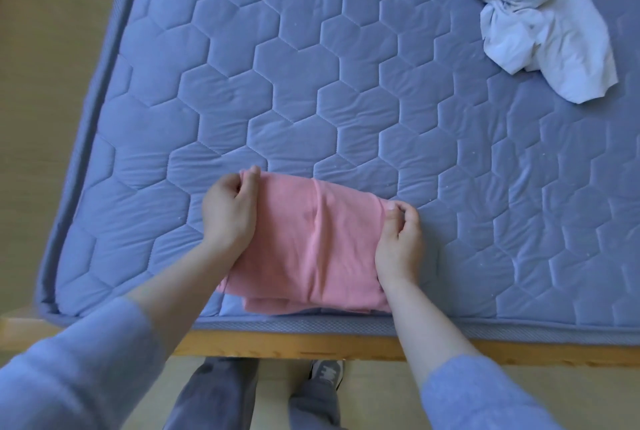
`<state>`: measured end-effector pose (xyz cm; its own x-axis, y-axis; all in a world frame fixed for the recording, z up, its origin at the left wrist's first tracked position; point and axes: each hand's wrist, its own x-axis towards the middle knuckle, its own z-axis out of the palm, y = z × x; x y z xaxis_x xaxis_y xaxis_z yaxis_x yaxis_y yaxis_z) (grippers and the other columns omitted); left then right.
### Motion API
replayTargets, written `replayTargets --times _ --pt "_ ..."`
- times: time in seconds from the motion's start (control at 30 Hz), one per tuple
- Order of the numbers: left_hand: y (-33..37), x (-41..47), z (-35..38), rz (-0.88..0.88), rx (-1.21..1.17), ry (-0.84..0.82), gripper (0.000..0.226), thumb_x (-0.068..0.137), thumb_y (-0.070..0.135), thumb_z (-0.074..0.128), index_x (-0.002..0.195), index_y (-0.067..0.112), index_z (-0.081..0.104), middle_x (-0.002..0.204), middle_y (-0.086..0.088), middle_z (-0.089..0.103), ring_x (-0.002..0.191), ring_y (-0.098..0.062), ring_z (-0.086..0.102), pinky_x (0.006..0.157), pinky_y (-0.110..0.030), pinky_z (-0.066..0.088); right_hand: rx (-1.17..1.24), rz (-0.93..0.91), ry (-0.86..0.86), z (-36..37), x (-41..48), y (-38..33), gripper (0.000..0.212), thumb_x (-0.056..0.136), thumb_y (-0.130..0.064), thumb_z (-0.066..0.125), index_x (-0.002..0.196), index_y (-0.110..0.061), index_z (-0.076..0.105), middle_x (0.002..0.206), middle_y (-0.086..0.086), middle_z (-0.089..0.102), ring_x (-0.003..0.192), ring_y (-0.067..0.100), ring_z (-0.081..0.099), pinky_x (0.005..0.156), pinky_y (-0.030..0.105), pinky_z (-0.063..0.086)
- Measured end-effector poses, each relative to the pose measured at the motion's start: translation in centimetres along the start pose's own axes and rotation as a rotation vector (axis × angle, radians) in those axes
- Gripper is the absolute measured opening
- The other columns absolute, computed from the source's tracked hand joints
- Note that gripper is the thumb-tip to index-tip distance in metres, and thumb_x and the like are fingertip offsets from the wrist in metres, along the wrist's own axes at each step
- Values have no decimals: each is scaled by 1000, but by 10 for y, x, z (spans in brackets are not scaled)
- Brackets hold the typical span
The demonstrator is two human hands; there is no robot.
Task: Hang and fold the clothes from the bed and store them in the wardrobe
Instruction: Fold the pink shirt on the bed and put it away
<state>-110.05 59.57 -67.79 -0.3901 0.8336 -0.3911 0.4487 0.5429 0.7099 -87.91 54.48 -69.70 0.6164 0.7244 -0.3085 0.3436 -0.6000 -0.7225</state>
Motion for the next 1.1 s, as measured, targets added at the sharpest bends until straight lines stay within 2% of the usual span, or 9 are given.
replayTargets --times 0.07,0.13,0.27,0.47,0.6,0.73,0.8,0.87,1.1 --pt "-1 -9 -10 -216 12 -140 55 87 68 47 70 15 50 69 4 49 64 -14 46 57 -33 30 18 30 -65 -9 -3 -6 36 98 -42 49 126 -20 53 112 -5 63 105 15 59 75 12 33" --pt "-10 -22 -19 -383 89 -294 62 80 72 53 86 11 58 85 0 56 82 -21 54 68 -34 35 4 104 -155 -17 -14 -10 66 90 -55 57 143 -22 38 138 1 54 120 15 53 87 17 33" --pt "-22 -44 -21 -341 71 -317 50 78 60 67 72 11 62 71 -1 63 70 -16 58 55 -29 37 -182 167 -231 -21 -52 -13 110 68 -72 67 153 -24 17 150 8 43 133 28 46 103 36 38" --pt "-39 -57 -11 -165 -32 -110 31 86 41 67 74 13 59 70 2 64 74 -22 61 57 -30 39 -166 -122 -138 -26 -36 -3 71 83 -41 72 142 -13 42 140 6 55 124 27 53 86 15 33" --pt "-53 -63 4 -91 131 -103 40 84 52 65 70 19 46 67 2 55 74 -29 58 56 -34 33 -250 -90 -184 -15 -26 16 70 91 -41 61 147 -9 35 142 17 51 125 36 51 91 31 36" --pt "-56 -60 0 -48 266 21 64 70 66 68 101 11 54 102 -10 57 100 -31 52 84 -45 45 -213 45 -252 -11 -24 23 81 91 -56 52 151 -10 24 151 16 39 136 32 39 101 33 34" --pt "-51 -61 -3 -85 218 -31 82 67 72 66 116 7 53 113 -13 58 110 -33 52 93 -45 44 -186 148 -274 -12 -25 21 84 86 -66 52 146 -11 31 145 15 46 131 31 45 95 34 37" --pt "-46 -61 -5 -196 181 -156 86 64 77 61 116 9 51 115 -10 60 110 -33 56 84 -40 45 -80 243 -303 -12 -30 17 82 78 -69 60 136 -14 43 134 8 56 124 27 53 87 28 37" --pt "-15 -51 -21 -330 -122 -341 37 68 51 81 81 19 67 84 6 70 82 -12 66 65 -28 50 199 407 -453 -34 -34 -6 93 49 -60 84 124 -9 61 112 0 70 102 13 66 91 30 52"
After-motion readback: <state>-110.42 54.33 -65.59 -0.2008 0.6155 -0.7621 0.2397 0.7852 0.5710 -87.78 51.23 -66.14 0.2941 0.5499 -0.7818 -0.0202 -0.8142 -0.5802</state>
